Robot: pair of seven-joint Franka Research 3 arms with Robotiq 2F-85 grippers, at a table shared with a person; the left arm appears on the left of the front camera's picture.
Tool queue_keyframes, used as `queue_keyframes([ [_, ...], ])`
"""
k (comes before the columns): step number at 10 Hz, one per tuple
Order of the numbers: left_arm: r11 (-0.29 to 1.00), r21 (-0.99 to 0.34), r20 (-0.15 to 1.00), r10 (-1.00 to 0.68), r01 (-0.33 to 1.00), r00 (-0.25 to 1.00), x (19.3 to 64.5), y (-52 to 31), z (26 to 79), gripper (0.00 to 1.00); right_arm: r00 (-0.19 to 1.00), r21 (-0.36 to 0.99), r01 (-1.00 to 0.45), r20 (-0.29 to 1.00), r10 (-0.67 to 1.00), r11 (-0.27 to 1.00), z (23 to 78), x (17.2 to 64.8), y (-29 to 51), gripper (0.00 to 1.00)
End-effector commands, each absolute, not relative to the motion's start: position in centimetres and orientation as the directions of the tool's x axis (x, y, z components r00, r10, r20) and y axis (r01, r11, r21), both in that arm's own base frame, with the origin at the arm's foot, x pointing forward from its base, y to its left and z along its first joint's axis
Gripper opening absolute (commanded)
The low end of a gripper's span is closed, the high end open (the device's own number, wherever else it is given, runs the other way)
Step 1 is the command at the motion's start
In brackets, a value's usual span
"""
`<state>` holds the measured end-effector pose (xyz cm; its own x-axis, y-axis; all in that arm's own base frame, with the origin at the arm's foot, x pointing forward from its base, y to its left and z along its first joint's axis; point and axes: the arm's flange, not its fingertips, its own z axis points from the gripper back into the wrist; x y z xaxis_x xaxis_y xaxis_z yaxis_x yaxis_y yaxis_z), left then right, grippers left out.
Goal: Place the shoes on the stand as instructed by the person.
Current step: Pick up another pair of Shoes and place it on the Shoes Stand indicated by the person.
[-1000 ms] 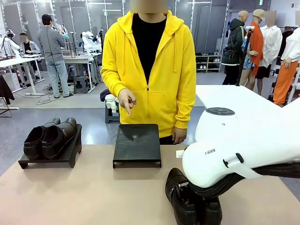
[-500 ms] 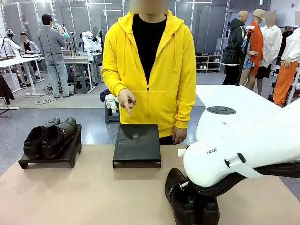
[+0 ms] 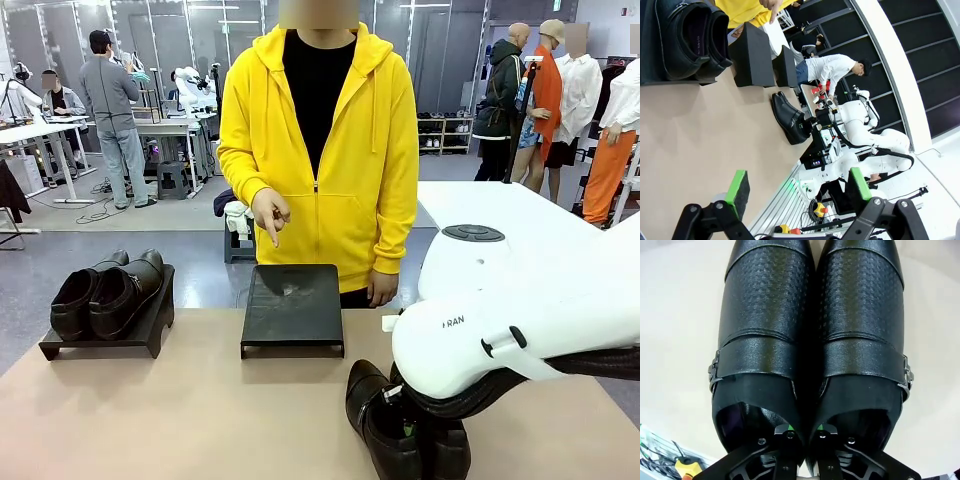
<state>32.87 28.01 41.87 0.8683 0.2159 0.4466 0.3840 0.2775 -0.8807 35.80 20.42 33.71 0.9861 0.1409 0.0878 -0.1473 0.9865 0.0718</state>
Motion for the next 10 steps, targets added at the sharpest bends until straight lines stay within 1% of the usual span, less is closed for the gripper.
queue_keyframes([
  [1, 0.274, -0.879, 0.451, 0.210, 0.390, 0.868, 32.4, 27.7, 42.0, 1.00, 0.983, 0.072, -0.163, 0.094, 0.156, 0.984, 33.7, 35.9, 20.5, 0.00],
  [3, 0.274, -0.879, 0.451, 0.210, 0.390, 0.868, 32.4, 27.7, 42.0, 1.00, 0.983, 0.072, -0.163, 0.094, 0.156, 0.984, 33.7, 35.9, 20.5, 0.00],
  [4, 0.274, -0.879, 0.451, 0.210, 0.390, 0.868, 32.4, 27.7, 42.0, 1.00, 0.986, 0.072, -0.149, 0.086, 0.142, 0.986, 33.6, 35.8, 20.5, 0.08],
  [5, 0.274, -0.879, 0.451, 0.210, 0.390, 0.868, 32.4, 27.7, 42.0, 1.00, 0.983, 0.126, -0.154, 0.118, 0.140, 0.980, 37.0, 35.2, 21.1, 0.07],
  [6, 0.274, -0.879, 0.451, 0.210, 0.390, 0.868, 32.4, 27.7, 42.0, 1.00, 0.979, 0.106, -0.142, 0.162, 0.123, 0.984, 39.7, 35.3, 21.4, 0.07],
  [7, 0.274, -0.879, 0.451, 0.210, 0.390, 0.868, 32.4, 27.7, 42.0, 1.00, 0.979, 0.108, -0.138, 0.167, 0.119, 0.984, 42.1, 36.1, 21.6, 0.07],
  [8, 0.274, -0.879, 0.451, 0.210, 0.390, 0.868, 32.4, 27.7, 42.0, 1.00, 0.974, 0.069, -0.124, 0.201, 0.108, 0.990, 44.3, 37.0, 22.0, 0.07],
  [10, 0.274, -0.879, 0.451, 0.210, 0.390, 0.868, 32.4, 27.7, 42.0, 1.00, 0.961, 0.067, -0.137, 0.250, 0.116, 0.988, 48.5, 38.4, 24.0, 0.07],
])
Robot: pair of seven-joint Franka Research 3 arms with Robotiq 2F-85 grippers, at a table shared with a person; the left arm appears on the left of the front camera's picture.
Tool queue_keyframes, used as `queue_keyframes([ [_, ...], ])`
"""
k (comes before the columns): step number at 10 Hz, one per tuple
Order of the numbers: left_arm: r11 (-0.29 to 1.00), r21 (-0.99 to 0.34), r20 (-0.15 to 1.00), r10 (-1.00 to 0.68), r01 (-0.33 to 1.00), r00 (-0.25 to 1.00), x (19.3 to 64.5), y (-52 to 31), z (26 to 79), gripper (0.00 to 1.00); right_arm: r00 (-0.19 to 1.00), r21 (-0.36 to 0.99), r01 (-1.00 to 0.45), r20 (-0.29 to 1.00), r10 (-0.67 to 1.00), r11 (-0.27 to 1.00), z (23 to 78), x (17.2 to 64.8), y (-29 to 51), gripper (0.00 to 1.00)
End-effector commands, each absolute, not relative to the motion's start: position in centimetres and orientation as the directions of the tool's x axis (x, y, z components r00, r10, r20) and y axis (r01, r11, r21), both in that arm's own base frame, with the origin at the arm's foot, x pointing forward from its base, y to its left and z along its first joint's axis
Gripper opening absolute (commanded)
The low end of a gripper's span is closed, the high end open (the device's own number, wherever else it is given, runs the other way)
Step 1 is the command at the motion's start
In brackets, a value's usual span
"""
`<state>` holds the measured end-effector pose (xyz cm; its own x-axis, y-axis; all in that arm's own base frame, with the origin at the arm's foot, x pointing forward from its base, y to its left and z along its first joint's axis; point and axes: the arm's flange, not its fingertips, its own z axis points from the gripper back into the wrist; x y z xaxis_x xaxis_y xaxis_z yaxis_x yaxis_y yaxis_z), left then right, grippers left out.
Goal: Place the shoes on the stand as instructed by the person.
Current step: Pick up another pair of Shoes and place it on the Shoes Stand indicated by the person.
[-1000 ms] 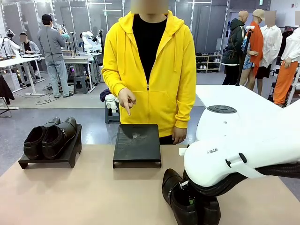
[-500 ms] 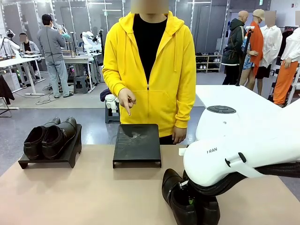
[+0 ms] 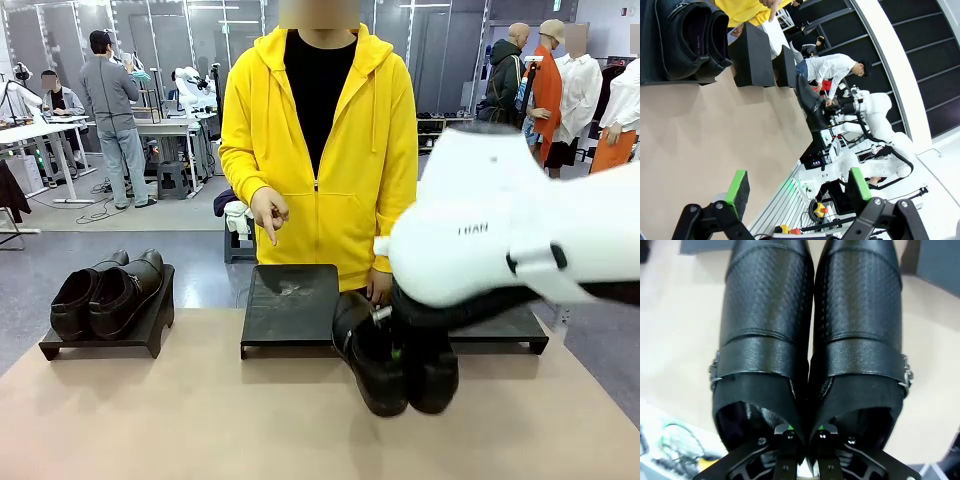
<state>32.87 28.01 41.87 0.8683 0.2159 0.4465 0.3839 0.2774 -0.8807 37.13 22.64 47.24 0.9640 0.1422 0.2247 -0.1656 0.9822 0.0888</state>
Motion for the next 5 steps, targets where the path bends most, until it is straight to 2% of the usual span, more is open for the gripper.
queue_keyframes([
  [1, 0.274, -0.879, 0.451, 0.210, 0.390, 0.868, 32.4, 27.7, 42.0, 1.00, 0.954, 0.074, -0.135, 0.280, 0.109, 0.988, 50.4, 39.3, 25.2, 0.07],
  [5, 0.274, -0.879, 0.451, 0.210, 0.390, 0.868, 32.4, 27.7, 42.0, 1.00, 0.915, 0.117, -0.097, 0.401, 0.042, 0.988, 54.2, 44.4, 33.3, 0.07],
])
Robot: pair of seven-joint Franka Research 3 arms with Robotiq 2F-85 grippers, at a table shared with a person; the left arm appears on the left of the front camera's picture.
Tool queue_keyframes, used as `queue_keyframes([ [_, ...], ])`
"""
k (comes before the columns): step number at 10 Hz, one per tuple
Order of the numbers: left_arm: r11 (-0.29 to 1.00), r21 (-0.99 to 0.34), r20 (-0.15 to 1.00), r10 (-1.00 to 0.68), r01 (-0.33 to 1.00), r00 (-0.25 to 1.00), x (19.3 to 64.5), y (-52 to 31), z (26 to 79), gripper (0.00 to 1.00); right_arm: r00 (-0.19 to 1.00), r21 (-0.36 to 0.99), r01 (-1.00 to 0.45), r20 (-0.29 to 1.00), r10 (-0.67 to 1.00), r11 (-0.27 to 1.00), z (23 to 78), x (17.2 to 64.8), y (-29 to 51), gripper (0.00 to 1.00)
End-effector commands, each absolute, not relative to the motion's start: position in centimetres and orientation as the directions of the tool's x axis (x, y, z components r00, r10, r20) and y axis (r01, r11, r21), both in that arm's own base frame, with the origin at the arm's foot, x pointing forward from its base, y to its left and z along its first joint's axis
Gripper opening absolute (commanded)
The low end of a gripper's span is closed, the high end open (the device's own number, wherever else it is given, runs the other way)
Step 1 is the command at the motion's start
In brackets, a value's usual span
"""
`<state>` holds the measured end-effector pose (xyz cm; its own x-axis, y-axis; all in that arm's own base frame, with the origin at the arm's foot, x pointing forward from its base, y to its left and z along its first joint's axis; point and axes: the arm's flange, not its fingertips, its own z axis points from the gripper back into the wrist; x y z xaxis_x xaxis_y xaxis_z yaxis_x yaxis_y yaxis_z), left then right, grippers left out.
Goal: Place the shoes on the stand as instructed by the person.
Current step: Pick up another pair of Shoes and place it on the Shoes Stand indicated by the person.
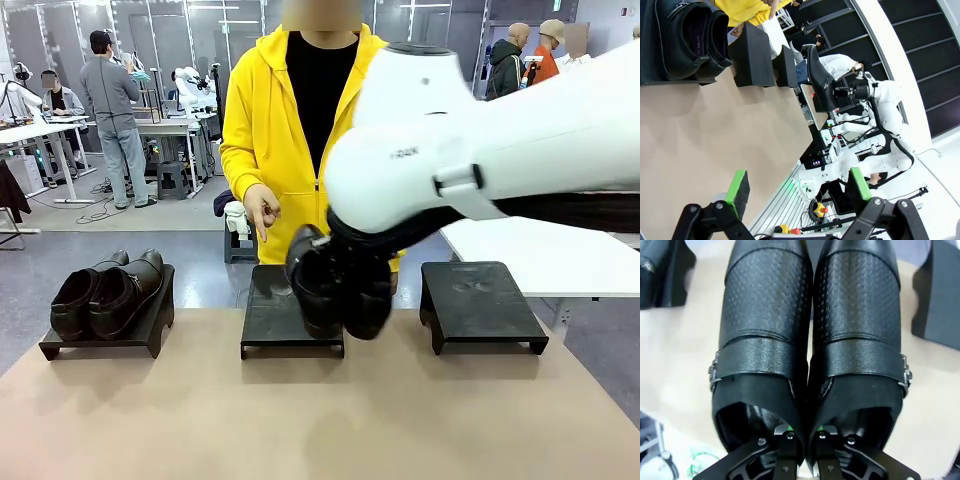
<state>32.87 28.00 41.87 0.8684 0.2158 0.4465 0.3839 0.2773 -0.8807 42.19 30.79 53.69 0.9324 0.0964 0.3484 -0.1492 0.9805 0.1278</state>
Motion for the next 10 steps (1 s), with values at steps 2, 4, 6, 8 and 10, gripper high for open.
queue_keyframes([
  [2, 0.274, -0.879, 0.451, 0.210, 0.390, 0.868, 32.4, 27.7, 42.0, 1.00, 0.901, 0.107, -0.077, 0.434, 0.023, 0.991, 54.0, 46.9, 36.9, 0.07],
  [4, 0.274, -0.879, 0.451, 0.210, 0.390, 0.868, 32.4, 27.7, 42.0, 1.00, 0.901, 0.092, -0.035, 0.433, -0.008, 0.995, 52.4, 49.9, 40.1, 0.07],
  [6, 0.274, -0.879, 0.451, 0.210, 0.390, 0.868, 32.4, 27.7, 42.0, 1.00, 0.893, 0.085, -0.009, 0.450, -0.030, 0.996, 50.3, 52.4, 41.9, 0.07],
  [8, 0.274, -0.879, 0.451, 0.210, 0.390, 0.868, 32.4, 27.7, 42.0, 1.00, 0.880, 0.073, 0.005, 0.473, -0.038, 0.997, 48.6, 54.4, 42.8, 0.07],
  [10, 0.274, -0.879, 0.451, 0.210, 0.390, 0.868, 32.4, 27.7, 42.0, 1.00, 0.874, 0.080, 0.029, 0.481, -0.064, 0.996, 47.4, 56.1, 43.1, 0.07],
])
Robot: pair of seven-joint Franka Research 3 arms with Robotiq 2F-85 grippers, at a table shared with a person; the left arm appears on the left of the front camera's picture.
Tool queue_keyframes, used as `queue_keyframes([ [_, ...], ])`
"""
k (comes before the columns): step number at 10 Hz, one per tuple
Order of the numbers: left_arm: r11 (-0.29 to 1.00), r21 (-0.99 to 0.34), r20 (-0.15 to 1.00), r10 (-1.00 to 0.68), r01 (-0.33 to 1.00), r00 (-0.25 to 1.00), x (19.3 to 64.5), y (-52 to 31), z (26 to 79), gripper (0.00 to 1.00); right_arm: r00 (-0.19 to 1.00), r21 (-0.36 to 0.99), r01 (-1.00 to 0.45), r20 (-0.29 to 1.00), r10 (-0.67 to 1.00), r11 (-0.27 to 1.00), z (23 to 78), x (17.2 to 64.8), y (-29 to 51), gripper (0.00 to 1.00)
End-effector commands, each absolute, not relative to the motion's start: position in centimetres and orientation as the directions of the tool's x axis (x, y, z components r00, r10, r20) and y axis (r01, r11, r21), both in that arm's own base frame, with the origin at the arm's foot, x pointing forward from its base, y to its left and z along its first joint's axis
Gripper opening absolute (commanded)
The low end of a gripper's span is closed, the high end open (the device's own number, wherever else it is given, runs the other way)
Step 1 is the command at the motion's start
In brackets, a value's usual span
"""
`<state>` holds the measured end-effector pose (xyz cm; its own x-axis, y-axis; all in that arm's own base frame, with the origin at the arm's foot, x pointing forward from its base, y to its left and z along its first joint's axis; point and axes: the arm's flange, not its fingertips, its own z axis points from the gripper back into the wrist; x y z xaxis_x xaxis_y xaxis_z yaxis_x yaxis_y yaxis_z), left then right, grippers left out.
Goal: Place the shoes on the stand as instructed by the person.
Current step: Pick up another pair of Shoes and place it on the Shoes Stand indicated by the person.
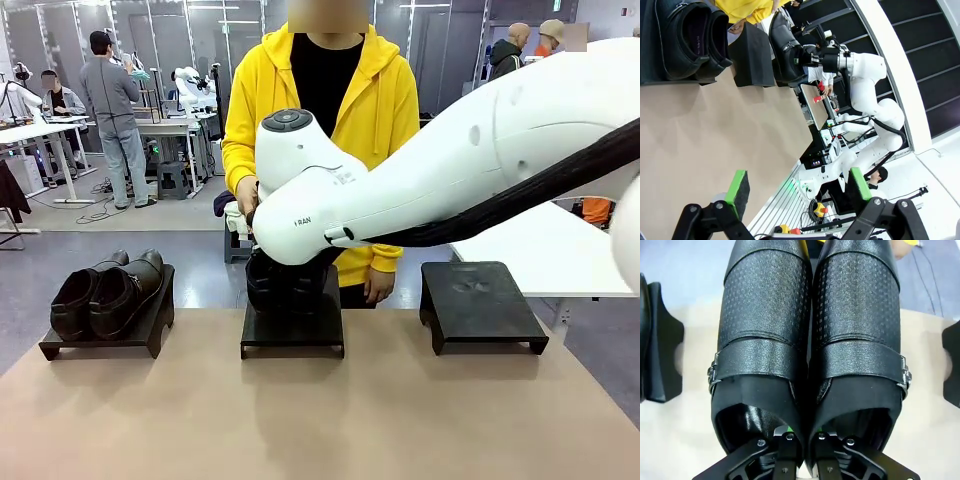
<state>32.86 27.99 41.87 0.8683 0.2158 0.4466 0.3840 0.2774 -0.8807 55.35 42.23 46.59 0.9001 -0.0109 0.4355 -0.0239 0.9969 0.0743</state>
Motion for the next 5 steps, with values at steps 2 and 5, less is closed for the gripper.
queue_keyframes([
  [2, 0.274, -0.879, 0.451, 0.210, 0.390, 0.868, 32.4, 27.7, 42.0, 1.00, 0.867, 0.057, 0.040, 0.495, -0.063, 0.998, 45.6, 57.0, 43.4, 0.07],
  [5, 0.274, -0.879, 0.451, 0.210, 0.390, 0.868, 32.4, 27.7, 42.0, 1.00, 0.862, 0.047, 0.046, 0.502, -0.064, 0.998, 43.7, 57.9, 43.5, 0.07],
])
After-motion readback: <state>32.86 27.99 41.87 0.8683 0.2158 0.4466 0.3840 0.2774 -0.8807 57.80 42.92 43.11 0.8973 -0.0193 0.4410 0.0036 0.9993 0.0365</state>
